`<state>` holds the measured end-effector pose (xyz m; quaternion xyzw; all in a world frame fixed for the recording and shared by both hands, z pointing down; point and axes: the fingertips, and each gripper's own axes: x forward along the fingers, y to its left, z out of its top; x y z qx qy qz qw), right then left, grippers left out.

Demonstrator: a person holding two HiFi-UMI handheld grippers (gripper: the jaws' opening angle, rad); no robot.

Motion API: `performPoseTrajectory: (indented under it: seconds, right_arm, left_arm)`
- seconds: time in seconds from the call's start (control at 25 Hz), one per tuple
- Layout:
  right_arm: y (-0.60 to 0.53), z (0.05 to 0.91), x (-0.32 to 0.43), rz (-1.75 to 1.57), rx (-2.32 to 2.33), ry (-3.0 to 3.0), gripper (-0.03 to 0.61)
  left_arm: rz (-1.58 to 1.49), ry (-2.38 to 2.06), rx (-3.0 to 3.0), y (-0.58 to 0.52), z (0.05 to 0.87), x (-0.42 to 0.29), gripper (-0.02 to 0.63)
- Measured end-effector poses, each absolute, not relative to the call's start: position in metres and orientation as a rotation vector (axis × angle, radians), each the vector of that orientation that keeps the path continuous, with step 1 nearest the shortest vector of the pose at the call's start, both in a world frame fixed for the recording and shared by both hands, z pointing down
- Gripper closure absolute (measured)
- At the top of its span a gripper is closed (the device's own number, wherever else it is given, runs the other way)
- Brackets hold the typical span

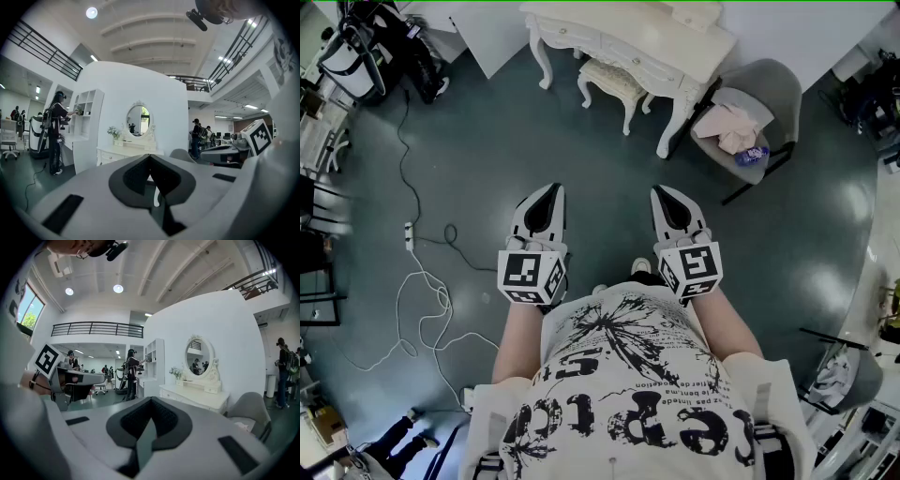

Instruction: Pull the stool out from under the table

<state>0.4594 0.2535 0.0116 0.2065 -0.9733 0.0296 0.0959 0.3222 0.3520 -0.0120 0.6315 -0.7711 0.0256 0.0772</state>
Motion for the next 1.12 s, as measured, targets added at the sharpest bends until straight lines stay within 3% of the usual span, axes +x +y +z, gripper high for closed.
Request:
performPoseTrajectory:
  seconds: [0.56,1.12]
  right_arm:
    - [0.272,0.016,0.43,0.133,0.672,-2.883,0.563]
    - [0.217,0.049,0.297,0.14,0.532,-2.88,0.563]
  left_arm:
    - [0.083,-2.312,1.926,0.384,-0.008,0.296,0.597]
    - [0.087,-2.405,1.75,0.354,0.021,0.167,0.597]
